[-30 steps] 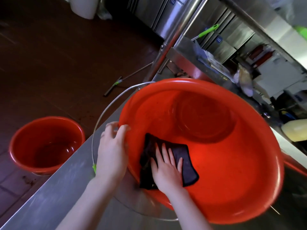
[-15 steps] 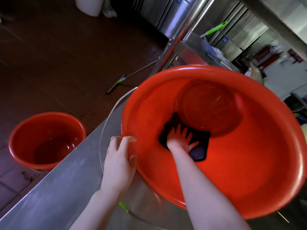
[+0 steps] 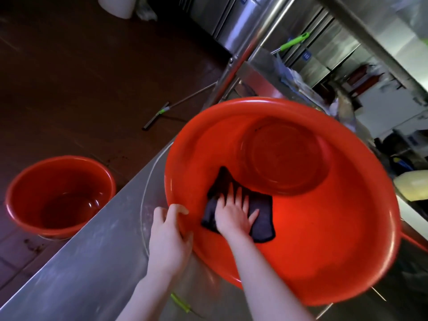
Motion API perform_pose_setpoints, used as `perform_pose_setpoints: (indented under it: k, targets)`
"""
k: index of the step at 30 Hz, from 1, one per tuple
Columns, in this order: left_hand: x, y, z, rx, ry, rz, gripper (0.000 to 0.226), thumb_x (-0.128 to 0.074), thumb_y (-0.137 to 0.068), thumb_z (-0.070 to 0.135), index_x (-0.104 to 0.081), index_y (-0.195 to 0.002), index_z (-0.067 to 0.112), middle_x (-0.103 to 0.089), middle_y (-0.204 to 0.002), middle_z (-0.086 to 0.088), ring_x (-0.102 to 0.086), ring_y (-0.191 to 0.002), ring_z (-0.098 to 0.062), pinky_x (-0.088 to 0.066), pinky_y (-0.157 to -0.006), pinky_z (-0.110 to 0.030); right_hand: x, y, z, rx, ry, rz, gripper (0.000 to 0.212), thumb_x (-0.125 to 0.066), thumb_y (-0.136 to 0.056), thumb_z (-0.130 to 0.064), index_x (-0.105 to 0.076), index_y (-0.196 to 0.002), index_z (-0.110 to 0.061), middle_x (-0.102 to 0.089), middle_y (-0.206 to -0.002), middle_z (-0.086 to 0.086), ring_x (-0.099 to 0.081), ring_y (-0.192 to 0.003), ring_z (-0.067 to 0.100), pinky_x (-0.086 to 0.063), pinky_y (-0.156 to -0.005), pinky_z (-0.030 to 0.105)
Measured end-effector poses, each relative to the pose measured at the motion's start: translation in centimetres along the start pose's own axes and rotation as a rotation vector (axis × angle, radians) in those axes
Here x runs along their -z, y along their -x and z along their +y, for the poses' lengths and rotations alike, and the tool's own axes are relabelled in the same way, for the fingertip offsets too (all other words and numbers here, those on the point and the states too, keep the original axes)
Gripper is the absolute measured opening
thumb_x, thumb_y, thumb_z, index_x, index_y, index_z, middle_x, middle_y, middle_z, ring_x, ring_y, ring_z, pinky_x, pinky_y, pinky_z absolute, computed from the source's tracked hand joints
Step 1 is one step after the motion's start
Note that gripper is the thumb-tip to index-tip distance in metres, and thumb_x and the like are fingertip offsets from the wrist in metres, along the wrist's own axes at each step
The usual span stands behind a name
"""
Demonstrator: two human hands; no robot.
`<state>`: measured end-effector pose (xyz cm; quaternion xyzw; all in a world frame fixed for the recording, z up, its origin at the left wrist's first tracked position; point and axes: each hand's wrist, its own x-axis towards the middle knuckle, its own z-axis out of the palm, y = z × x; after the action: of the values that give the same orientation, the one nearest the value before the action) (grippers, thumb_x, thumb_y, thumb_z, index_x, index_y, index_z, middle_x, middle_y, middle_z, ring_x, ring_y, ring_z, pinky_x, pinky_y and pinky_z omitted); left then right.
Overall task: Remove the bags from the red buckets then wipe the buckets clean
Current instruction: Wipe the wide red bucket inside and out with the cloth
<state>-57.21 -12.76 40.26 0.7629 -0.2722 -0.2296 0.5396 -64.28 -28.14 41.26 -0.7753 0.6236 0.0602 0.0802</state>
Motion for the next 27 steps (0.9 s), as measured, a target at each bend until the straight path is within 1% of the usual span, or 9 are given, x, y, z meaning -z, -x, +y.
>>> perform_pose_setpoints:
  k: [3, 6, 11, 14, 16, 20, 23, 25, 27]
  targets:
    - [0.0, -0.1, -0.5, -0.006, -0.001, -0.009, 0.048, -0.075, -0.069, 0.002, -0.053, -0.102, 0.029, -0.038, -0.095, 0.006, -0.052, -0.074, -0.013, -0.049, -0.071, -0.035, 1.2, -5.0, -0.4, -0.077, -0.085, -0.054, 0.057, -0.016, -0.1, -0.051, -0.003, -0.154, -0.035, 0.001, -0.163, -0.007, 0.002, -0.15, 0.019, 0.007, -0.116, 0.058]
    - [-0.6, 0.1, -0.8, -0.029, -0.034, -0.022, 0.051, -0.078, -0.067, 0.006, -0.049, -0.099, 0.031, -0.037, -0.095, 0.007, -0.051, -0.076, -0.016, -0.049, -0.07, -0.037, 1.5, -7.9, -2.3, -0.12, -0.254, -0.091, 0.055, -0.015, -0.102, -0.047, -0.003, -0.154, -0.033, 0.001, -0.163, -0.005, 0.003, -0.15, 0.021, 0.006, -0.117, 0.057]
    - [-1.0, 0.1, -1.0, -0.008, -0.054, -0.013, 0.048, -0.08, -0.067, 0.008, -0.048, -0.099, 0.027, -0.036, -0.097, 0.005, -0.051, -0.076, -0.016, -0.047, -0.067, -0.035, 0.6, -4.2, -5.6, 0.102, -0.241, -0.019, 0.054, -0.024, -0.104, -0.039, -0.003, -0.154, -0.035, -0.002, -0.163, -0.012, -0.004, -0.149, 0.016, 0.0, -0.116, 0.058]
    - [-1.0, 0.2, -0.7, -0.001, -0.084, -0.012, 0.044, -0.08, -0.068, 0.009, -0.046, -0.094, 0.021, -0.036, -0.095, 0.001, -0.05, -0.077, -0.025, -0.045, -0.064, -0.038, -1.4, 1.9, -4.3, 0.274, -0.068, 0.05, 0.061, -0.029, -0.101, -0.039, 0.0, -0.154, -0.031, 0.004, -0.163, -0.009, -0.001, -0.149, 0.014, -0.005, -0.116, 0.058]
    - [-1.0, 0.3, -0.6, -0.024, -0.081, -0.009, 0.041, -0.079, -0.069, 0.009, -0.044, -0.089, 0.017, -0.037, -0.091, -0.001, -0.048, -0.072, -0.028, -0.045, -0.059, -0.04, -2.2, 4.2, -3.0, 0.304, 0.028, 0.06, 0.064, -0.029, -0.1, -0.041, 0.004, -0.154, -0.033, 0.007, -0.163, -0.009, 0.002, -0.149, 0.013, -0.004, -0.116, 0.057]
    - [-0.7, 0.7, -0.5, -0.036, -0.105, -0.029, 0.04, -0.078, -0.07, 0.009, -0.049, -0.096, 0.017, -0.035, -0.095, -0.001, -0.051, -0.075, -0.026, -0.048, -0.066, -0.04, -1.2, 0.7, -2.8, 0.248, 0.012, 0.059, 0.06, -0.027, -0.101, -0.043, -0.001, -0.154, -0.033, 0.0, -0.163, -0.008, -0.005, -0.149, 0.015, -0.006, -0.117, 0.058]
    - [-0.1, 1.6, 0.0, -0.02, -0.116, -0.081, 0.033, -0.064, -0.082, 0.011, -0.047, -0.109, 0.021, -0.032, -0.097, 0.002, -0.054, -0.076, -0.022, -0.05, -0.07, -0.035, 0.3, -4.2, -3.0, 0.087, -0.054, -0.003, 0.055, -0.023, -0.102, -0.045, -0.005, -0.153, -0.037, -0.004, -0.163, -0.009, -0.005, -0.149, 0.016, 0.0, -0.117, 0.058]
    - [0.5, 2.2, 1.0, -0.023, -0.281, -0.141, 0.037, -0.053, -0.086, 0.016, -0.041, -0.119, 0.027, -0.031, -0.096, 0.004, -0.051, -0.081, -0.019, -0.044, -0.066, -0.027, 0.9, -6.5, -2.5, 0.024, -0.097, -0.043, 0.054, -0.02, -0.102, -0.049, -0.005, -0.153, -0.04, -0.004, -0.163, -0.01, -0.003, -0.15, 0.016, 0.005, -0.116, 0.058]
    - [1.7, 2.1, 2.7, -0.101, -0.457, -0.091, 0.035, -0.05, -0.084, 0.023, -0.045, -0.119, 0.028, -0.04, -0.091, 0.005, -0.052, -0.085, -0.02, -0.043, -0.063, -0.028, 0.9, -7.8, -2.0, 0.027, -0.085, -0.046, 0.054, -0.019, -0.101, -0.05, -0.004, -0.152, -0.041, -0.004, -0.163, -0.01, -0.002, -0.15, 0.017, 0.006, -0.115, 0.058]
